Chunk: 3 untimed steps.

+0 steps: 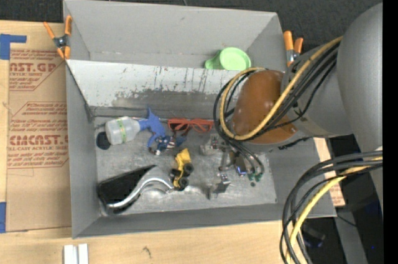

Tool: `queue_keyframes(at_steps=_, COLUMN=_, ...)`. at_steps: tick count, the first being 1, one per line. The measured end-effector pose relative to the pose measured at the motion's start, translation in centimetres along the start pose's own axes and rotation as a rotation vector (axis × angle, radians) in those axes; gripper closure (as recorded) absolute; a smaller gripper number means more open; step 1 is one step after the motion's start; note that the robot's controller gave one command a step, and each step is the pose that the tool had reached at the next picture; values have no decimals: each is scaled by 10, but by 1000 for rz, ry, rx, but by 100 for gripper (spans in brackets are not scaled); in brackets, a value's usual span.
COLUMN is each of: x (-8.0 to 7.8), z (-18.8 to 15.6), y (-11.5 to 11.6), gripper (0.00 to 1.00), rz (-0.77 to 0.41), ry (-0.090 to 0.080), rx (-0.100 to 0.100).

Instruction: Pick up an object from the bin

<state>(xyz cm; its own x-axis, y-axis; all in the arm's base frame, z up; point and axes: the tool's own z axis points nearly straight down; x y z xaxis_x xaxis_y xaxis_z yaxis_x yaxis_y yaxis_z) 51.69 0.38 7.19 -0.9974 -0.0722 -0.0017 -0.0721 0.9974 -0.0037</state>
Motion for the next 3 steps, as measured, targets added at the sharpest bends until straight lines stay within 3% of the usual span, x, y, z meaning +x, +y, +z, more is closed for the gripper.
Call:
queue_keyframes(at_steps=1, x=-43, z=-5, y=42, gripper=0, rz=171, ry=2, rx=-3)
queue_keyframes(at_steps=2, x=-66, z=-9, y=93, gripper=0, rz=192, ry=24, rx=20)
queue_keyframes(at_steps=3, x=-72, z=-3, y=120, gripper=0, rz=100, ry=26, rx=13)
